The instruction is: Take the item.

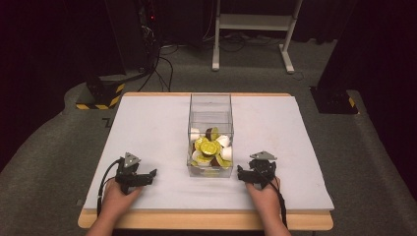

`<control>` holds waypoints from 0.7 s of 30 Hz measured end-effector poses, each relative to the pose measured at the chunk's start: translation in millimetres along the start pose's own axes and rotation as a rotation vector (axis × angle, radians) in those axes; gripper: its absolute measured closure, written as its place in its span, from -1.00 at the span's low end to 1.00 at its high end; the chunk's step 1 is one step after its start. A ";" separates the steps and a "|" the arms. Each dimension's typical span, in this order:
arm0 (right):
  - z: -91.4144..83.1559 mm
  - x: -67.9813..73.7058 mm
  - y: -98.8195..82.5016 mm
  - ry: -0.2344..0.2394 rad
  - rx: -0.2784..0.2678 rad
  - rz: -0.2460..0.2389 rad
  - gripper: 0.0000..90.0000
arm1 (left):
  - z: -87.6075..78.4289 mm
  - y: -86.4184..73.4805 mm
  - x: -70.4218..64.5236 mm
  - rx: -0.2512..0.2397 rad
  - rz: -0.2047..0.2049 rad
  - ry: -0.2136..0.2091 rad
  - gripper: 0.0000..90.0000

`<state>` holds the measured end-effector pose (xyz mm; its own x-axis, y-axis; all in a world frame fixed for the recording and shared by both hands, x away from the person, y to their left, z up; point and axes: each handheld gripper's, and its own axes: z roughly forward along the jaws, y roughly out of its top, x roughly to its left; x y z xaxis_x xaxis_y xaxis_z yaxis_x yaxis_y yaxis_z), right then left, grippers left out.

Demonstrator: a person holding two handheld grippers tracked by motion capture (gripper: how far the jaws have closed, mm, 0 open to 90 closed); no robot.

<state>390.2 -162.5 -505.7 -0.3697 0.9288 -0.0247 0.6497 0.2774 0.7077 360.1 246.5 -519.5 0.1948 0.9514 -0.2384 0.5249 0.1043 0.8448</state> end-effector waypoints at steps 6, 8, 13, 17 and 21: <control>-0.1 0.1 0.0 0.001 0.001 0.002 -0.73 | 0.3 0.0 -0.3 -0.005 -0.005 0.001 -0.68; 0.0 0.2 0.0 -0.001 0.000 0.002 -0.73 | 0.3 0.0 -0.2 -0.004 -0.004 0.001 -0.68; 0.3 -0.7 0.4 0.007 0.002 -0.001 -0.74 | 0.3 0.1 -0.2 -0.003 -0.004 0.000 -0.68; -0.2 0.3 0.2 0.001 -0.002 -0.002 -0.72 | 0.3 0.1 -0.1 -0.003 -0.004 0.000 -0.68; -1.2 0.8 0.2 0.007 -0.002 -0.010 -0.70 | 0.4 0.1 -0.2 -0.003 -0.005 0.000 -0.68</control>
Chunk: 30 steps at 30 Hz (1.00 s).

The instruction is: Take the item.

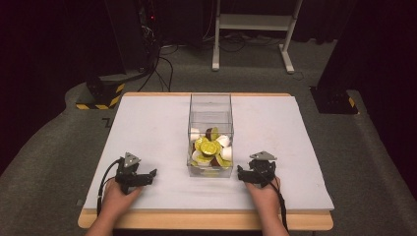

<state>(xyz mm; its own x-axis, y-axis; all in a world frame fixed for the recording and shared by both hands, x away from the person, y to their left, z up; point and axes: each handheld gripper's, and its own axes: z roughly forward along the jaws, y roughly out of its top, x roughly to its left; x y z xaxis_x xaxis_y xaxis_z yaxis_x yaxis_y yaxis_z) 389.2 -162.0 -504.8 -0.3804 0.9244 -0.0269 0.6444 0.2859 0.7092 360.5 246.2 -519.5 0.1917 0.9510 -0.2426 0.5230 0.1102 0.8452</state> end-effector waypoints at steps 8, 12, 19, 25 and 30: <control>-3.3 -2.3 0.3 0.020 -0.004 0.005 -0.70 | 0.0 0.0 0.0 0.000 0.000 0.000 -0.68; -4.4 -1.9 0.5 0.030 -0.004 0.002 -0.69 | -0.3 0.0 0.3 0.004 0.005 0.000 -0.68; -6.7 -2.5 0.9 0.041 -0.007 -0.003 -0.67 | 0.0 0.0 0.0 0.000 0.001 0.000 -0.68; -10.0 -3.8 1.0 0.051 -0.016 -0.002 -0.62 | 0.0 0.0 0.0 0.000 0.001 0.000 -0.68; -14.3 -5.7 1.2 0.058 -0.030 0.005 -0.58 | -0.1 0.0 0.0 0.000 0.002 0.000 -0.68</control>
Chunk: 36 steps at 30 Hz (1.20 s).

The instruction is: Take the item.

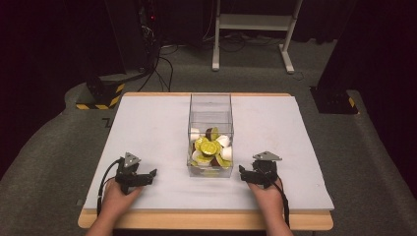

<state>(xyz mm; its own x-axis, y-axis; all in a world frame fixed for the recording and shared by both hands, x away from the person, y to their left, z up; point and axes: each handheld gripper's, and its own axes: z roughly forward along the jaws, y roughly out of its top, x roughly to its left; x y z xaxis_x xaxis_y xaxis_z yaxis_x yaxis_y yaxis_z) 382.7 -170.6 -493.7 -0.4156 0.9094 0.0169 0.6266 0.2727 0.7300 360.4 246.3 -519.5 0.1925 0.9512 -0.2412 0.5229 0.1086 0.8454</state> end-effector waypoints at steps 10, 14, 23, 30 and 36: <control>-9.4 -0.3 2.5 0.018 -0.043 0.002 -0.49 | 0.0 0.0 0.0 0.000 -0.001 0.000 -0.68; -12.3 1.1 4.1 0.025 -0.061 -0.001 -0.49 | 0.0 0.0 0.0 0.000 -0.001 0.000 -0.68; -21.3 1.7 8.3 0.025 -0.119 -0.021 -0.47 | 0.2 0.0 -0.1 -0.002 -0.004 0.000 -0.68; -29.4 -1.5 12.4 0.024 -0.148 -0.021 -0.44 | 0.3 0.0 -0.2 -0.003 -0.006 0.000 -0.68; -40.3 -1.7 18.7 0.029 -0.187 -0.009 -0.45 | 0.4 0.0 -0.4 -0.005 -0.008 0.000 -0.68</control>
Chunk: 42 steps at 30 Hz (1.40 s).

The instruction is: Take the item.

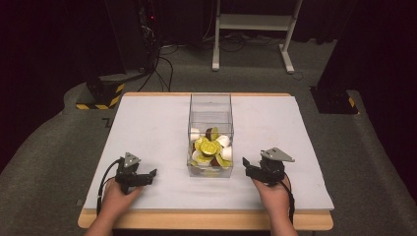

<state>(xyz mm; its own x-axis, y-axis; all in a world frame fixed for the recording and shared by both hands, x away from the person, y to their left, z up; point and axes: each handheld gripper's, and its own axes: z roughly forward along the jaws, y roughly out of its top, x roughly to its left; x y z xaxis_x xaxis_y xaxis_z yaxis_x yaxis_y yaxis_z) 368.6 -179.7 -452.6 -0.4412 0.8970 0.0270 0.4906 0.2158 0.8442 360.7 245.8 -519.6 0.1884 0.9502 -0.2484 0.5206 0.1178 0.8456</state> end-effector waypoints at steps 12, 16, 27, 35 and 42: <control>-7.9 1.5 15.9 0.010 -0.038 -0.002 -0.42 | -0.1 0.0 0.1 0.002 0.002 0.000 -0.68; -12.7 3.7 24.5 0.017 -0.066 -0.008 -0.42 | -0.2 0.0 0.2 0.002 0.004 0.000 -0.68; -12.8 21.3 44.9 0.081 -0.090 -0.044 -0.35 | -0.2 0.0 0.2 0.002 0.004 0.000 -0.68; -2.1 39.0 49.3 0.131 -0.071 -0.067 -0.35 | -0.3 0.1 0.3 0.004 0.006 0.000 -0.68; 7.3 53.3 52.6 0.171 -0.048 -0.089 -0.35 | -0.2 0.0 0.2 0.002 0.004 0.000 -0.68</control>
<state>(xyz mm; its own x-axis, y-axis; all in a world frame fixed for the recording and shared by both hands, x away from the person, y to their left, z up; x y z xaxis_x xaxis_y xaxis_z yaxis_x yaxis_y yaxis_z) 376.3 -117.7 -410.7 -0.6046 0.7956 0.0384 0.4093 0.2690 0.8718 360.6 246.0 -519.6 0.1903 0.9507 -0.2450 0.5216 0.1136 0.8456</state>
